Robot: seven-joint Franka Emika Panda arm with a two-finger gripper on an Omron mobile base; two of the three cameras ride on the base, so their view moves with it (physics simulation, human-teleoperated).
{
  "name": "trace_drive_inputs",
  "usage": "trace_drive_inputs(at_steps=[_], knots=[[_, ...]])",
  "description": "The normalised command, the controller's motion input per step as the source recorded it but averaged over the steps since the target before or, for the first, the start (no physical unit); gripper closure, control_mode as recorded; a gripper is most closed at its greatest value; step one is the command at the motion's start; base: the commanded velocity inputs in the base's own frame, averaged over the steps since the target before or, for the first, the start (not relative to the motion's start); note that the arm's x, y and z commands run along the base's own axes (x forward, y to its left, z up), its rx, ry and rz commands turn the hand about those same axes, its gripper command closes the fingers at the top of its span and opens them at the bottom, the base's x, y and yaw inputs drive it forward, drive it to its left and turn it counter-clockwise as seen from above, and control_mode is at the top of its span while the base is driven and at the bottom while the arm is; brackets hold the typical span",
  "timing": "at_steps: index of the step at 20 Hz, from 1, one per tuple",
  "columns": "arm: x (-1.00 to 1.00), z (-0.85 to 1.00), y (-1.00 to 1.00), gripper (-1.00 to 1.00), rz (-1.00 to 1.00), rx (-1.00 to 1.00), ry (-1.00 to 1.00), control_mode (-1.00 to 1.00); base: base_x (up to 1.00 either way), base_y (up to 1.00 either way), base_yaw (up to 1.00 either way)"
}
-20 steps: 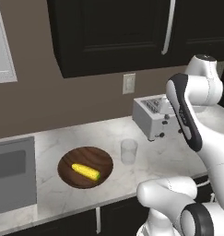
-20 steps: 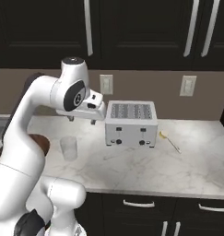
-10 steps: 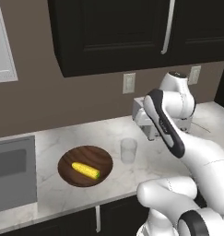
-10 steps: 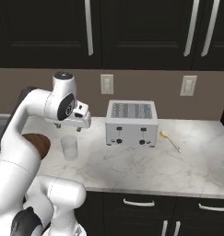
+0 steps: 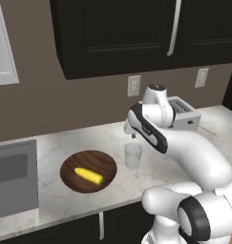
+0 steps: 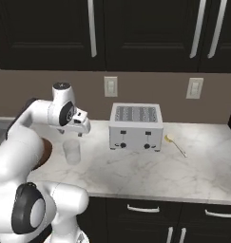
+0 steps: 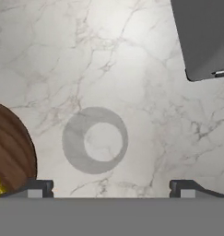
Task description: Move the glass cup from next to the sink to the open cabinet. Then, move the bowl with the corn to the fridge to clear the area for faucet cleaning.
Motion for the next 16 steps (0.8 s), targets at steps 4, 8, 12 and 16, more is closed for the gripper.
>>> trace_drive_inputs(at_steps=[4, 8, 12, 16], knots=[[0.42, -0.47, -0.01, -1.0, -0.05, 0.0, 0.0, -1.0, 0.0, 0.0, 0.0], [0.26, -0.53, 0.0, -1.0, -0.04, 0.0, 0.0, -1.0, 0.0, 0.0, 0.0], [0.07, -0.51, -0.05, -1.0, 0.0, 0.0, 0.0, -1.0, 0.0, 0.0, 0.0], [0.01, -0.24, -0.14, -1.0, 0.0, 0.0, 0.0, -1.0, 0.0, 0.0, 0.0]])
